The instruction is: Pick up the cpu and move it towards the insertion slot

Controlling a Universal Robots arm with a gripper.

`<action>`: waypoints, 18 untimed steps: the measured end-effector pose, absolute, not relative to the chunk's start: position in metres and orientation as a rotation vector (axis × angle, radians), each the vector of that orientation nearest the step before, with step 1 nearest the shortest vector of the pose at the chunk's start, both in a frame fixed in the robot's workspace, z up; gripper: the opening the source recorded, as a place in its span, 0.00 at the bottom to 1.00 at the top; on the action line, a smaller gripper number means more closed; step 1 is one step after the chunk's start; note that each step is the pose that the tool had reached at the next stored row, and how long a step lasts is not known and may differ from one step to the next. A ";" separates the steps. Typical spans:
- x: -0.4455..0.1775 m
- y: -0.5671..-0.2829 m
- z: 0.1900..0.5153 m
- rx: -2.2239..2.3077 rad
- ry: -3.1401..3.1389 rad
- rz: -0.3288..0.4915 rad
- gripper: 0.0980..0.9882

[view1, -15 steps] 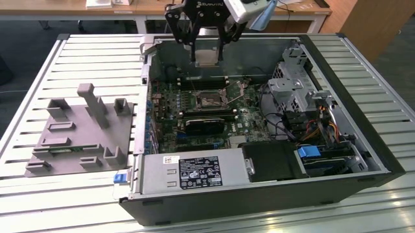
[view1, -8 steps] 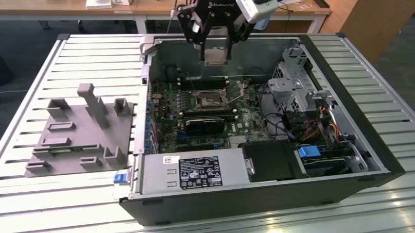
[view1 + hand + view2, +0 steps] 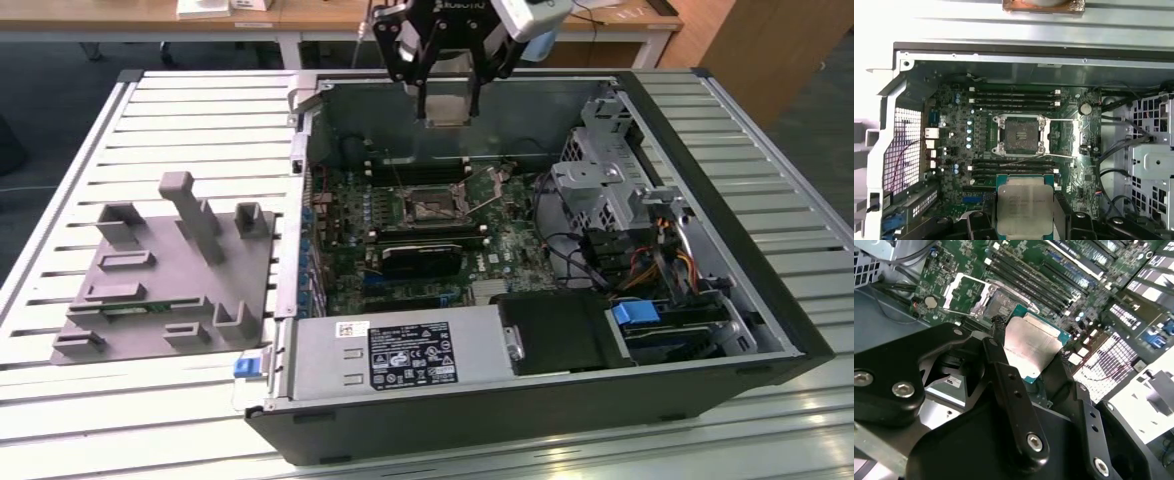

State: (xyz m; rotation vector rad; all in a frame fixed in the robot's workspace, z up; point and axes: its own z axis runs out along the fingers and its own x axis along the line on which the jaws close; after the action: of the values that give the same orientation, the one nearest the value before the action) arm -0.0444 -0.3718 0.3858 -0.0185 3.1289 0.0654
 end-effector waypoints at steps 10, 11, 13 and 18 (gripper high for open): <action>-0.041 -0.354 0.382 -0.019 3.129 0.066 0.50; -0.040 -0.352 0.382 -0.019 3.129 0.066 0.50; -0.038 -0.349 0.381 -0.019 3.129 0.065 0.50; -0.034 -0.342 0.379 -0.019 3.129 0.065 0.50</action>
State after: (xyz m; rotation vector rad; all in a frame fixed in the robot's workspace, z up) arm -0.0337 -0.3423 0.3789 -0.0185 3.1288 0.0655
